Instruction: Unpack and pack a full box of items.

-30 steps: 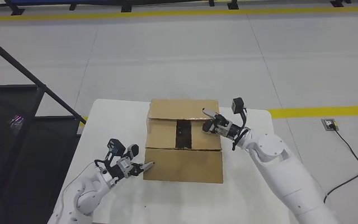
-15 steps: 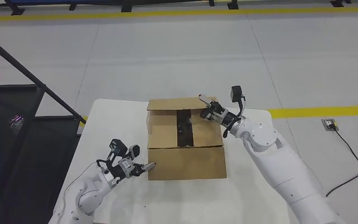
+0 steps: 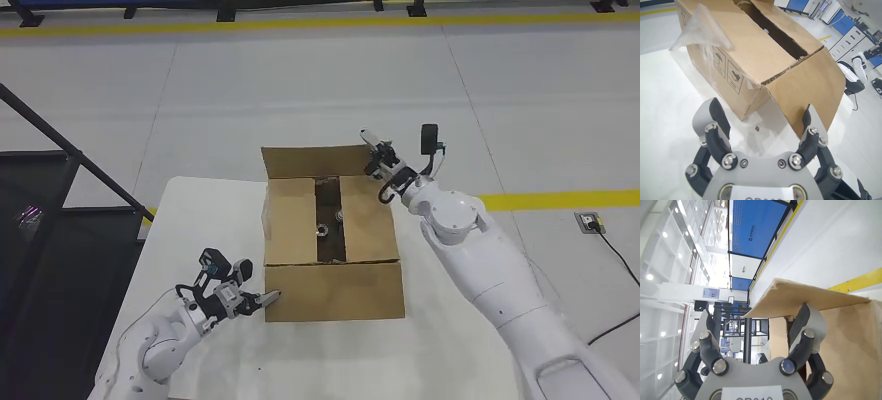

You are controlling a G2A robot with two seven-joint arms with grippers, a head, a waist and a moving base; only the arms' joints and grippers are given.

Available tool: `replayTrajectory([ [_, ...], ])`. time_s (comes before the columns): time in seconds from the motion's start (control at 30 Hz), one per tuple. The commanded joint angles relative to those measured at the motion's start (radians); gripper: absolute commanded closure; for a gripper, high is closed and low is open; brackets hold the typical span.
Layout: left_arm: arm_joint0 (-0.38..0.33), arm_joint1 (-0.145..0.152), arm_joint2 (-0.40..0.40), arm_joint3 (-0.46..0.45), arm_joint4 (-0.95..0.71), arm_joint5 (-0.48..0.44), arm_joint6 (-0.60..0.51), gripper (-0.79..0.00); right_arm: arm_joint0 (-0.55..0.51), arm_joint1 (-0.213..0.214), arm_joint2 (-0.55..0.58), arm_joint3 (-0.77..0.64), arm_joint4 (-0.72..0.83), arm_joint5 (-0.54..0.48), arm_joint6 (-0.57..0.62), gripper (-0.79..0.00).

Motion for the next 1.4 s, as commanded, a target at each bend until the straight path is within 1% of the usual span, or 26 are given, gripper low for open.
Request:
replayTrajectory([
  [0.0, 0.003, 0.001, 0.0, -0.001, 0.0, -0.004, 0.001, -0.785, 0.035, -0.024, -0.019, 0.066, 0.01, 0.003, -0.022, -0.785],
  [0.17, 0.009, 0.005, -0.001, -0.001, 0.004, -0.015, 0.0, -0.785, 0.113, -0.087, -0.085, 0.211, -0.042, 0.025, -0.126, -0.785],
  [0.33, 0.011, 0.008, 0.004, -0.001, 0.007, -0.033, -0.004, -0.785, 0.152, -0.15, -0.134, 0.32, -0.082, 0.011, -0.221, -0.785],
  [0.53, 0.017, 0.013, 0.005, 0.001, 0.016, -0.05, -0.001, -0.785, 0.184, -0.208, -0.157, 0.438, -0.098, 0.029, -0.238, -0.785],
  [0.63, 0.02, 0.016, 0.002, 0.001, 0.017, -0.06, 0.001, -0.785, 0.192, -0.227, -0.156, 0.483, -0.096, 0.031, -0.235, -0.785],
  [0.7, 0.022, 0.017, 0.001, 0.0, 0.02, -0.065, 0.001, -0.785, 0.195, -0.235, -0.147, 0.505, -0.084, 0.007, -0.235, -0.785],
  [0.77, 0.024, 0.019, -0.001, -0.001, 0.02, -0.072, 0.001, -0.785, 0.196, -0.237, -0.127, 0.525, -0.057, -0.048, -0.223, -0.785],
  [0.87, 0.028, 0.023, -0.004, 0.004, -0.01, -0.112, -0.005, -0.785, 0.2, -0.23, -0.102, 0.558, -0.044, -0.129, -0.227, -0.785],
  [0.97, 0.031, 0.027, -0.012, 0.012, -0.052, -0.151, -0.012, -0.785, 0.199, -0.212, -0.069, 0.586, -0.016, -0.22, -0.21, -0.785],
  [1.13, 0.033, 0.038, -0.034, 0.036, -0.186, -0.245, -0.04, -0.785, 0.181, -0.173, -0.013, 0.606, 0.034, -0.373, -0.119, -0.785],
  [1.2, 0.034, 0.044, -0.033, 0.051, -0.254, -0.275, -0.081, -0.785, 0.164, -0.159, 0.004, 0.6, 0.045, -0.43, -0.091, -0.785],
  [1.23, 0.032, 0.046, -0.028, 0.052, -0.289, -0.275, -0.109, -0.785, 0.157, -0.151, 0.014, 0.596, 0.052, -0.455, -0.074, -0.785],
  [1.37, 0.022, 0.06, 0.025, 0.06, -0.489, -0.275, -0.263, -0.785, 0.122, -0.121, 0.052, 0.566, 0.083, -0.545, 0.01, -0.785],
])
